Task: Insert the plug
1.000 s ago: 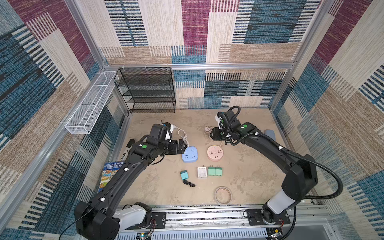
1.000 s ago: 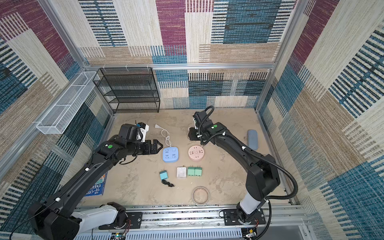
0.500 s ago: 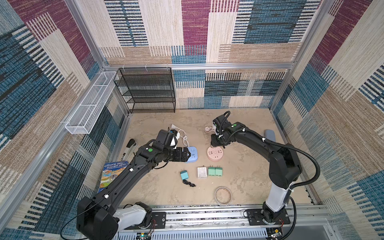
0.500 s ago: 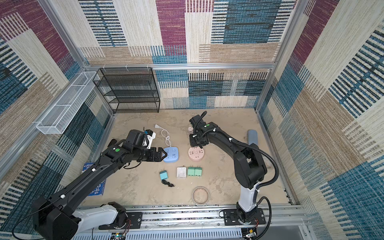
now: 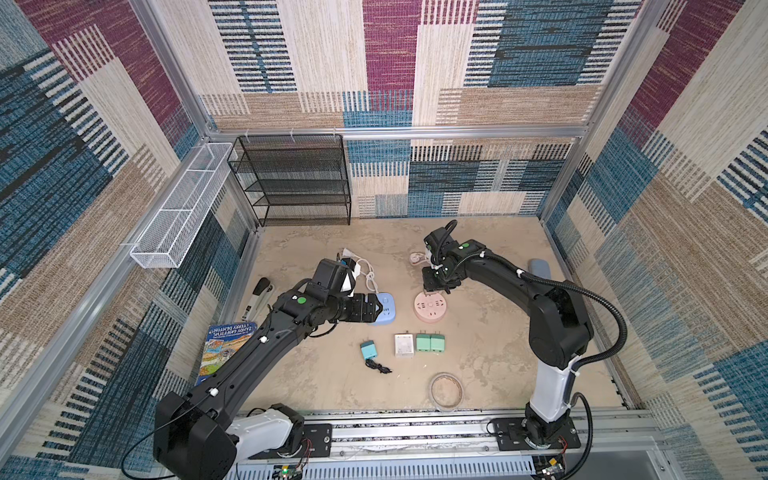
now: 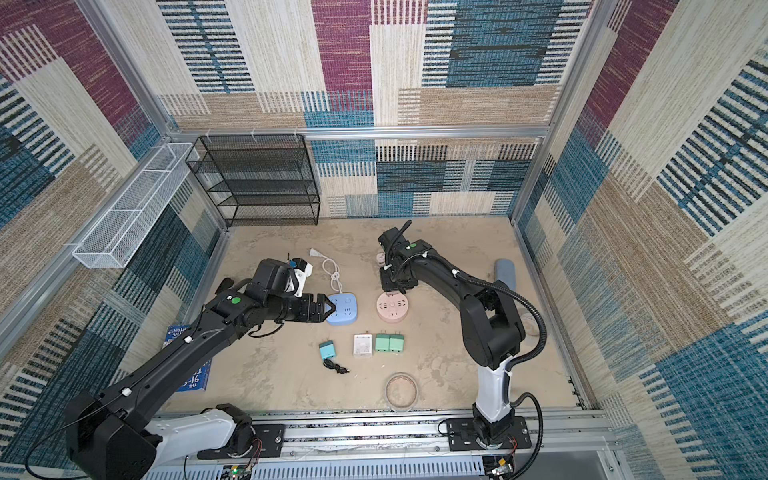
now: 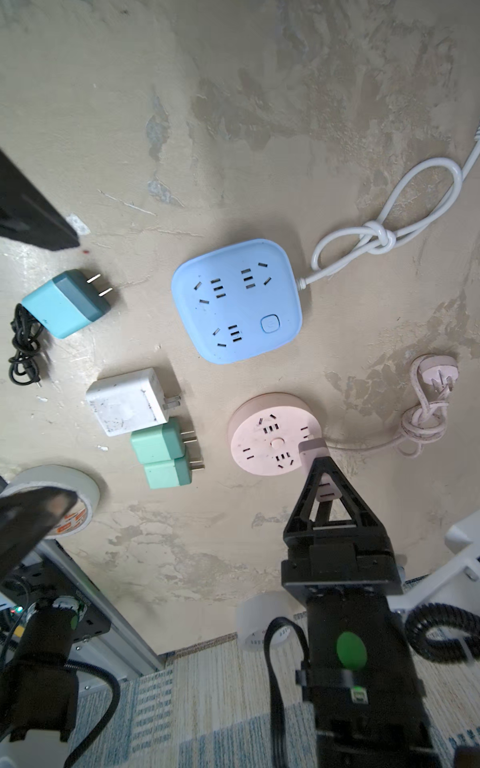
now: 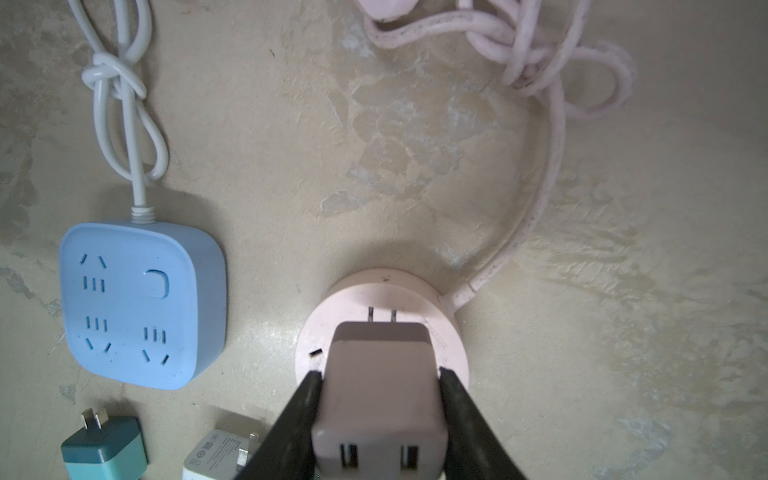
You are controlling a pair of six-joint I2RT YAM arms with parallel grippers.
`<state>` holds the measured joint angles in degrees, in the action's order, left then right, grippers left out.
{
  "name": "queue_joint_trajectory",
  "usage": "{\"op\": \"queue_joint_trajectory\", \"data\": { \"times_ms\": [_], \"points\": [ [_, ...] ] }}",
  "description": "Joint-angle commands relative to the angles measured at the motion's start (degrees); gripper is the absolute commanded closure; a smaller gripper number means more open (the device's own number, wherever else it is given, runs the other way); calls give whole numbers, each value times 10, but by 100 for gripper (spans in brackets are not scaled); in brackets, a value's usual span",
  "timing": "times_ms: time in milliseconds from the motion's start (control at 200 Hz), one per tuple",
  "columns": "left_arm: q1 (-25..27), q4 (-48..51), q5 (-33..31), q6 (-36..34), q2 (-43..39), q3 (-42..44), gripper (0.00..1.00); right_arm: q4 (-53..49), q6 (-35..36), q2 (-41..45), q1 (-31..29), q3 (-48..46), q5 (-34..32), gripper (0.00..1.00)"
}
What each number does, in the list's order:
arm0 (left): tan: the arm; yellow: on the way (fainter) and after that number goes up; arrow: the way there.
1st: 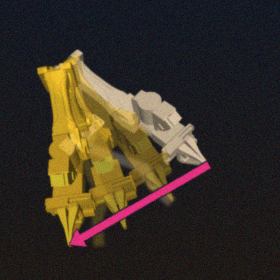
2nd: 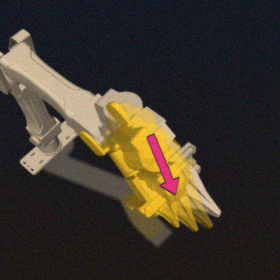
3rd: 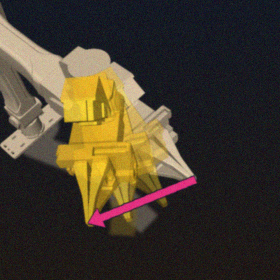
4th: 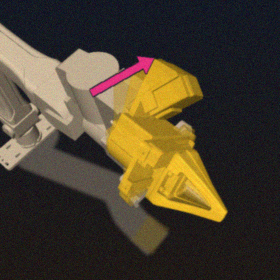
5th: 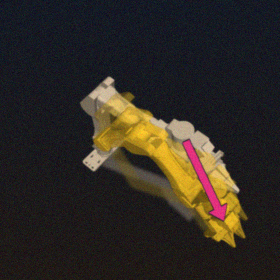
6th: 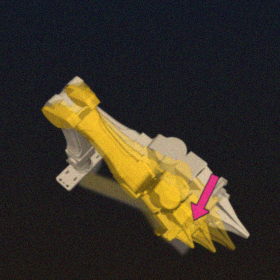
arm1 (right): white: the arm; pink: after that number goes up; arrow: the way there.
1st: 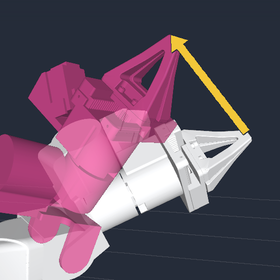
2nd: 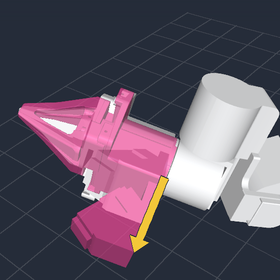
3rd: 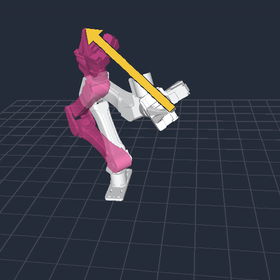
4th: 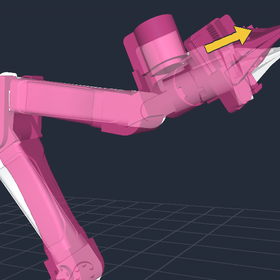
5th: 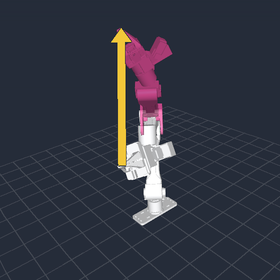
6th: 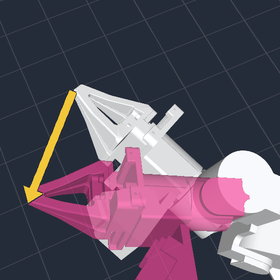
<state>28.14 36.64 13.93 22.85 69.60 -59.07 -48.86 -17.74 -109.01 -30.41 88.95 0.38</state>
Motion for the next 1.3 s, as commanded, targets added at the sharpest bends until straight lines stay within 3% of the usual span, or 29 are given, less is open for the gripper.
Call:
{"op": "queue_joint_trajectory", "data": {
  "times_ms": [0,1297],
  "points": [
    [1,-10,9,3,1,2,6,-3,5,-6,-1,-1,-8,100],
    [1,-25,18,8,4,14,6,-6,14,-14,-8,-22,6,100]
  ]
}}
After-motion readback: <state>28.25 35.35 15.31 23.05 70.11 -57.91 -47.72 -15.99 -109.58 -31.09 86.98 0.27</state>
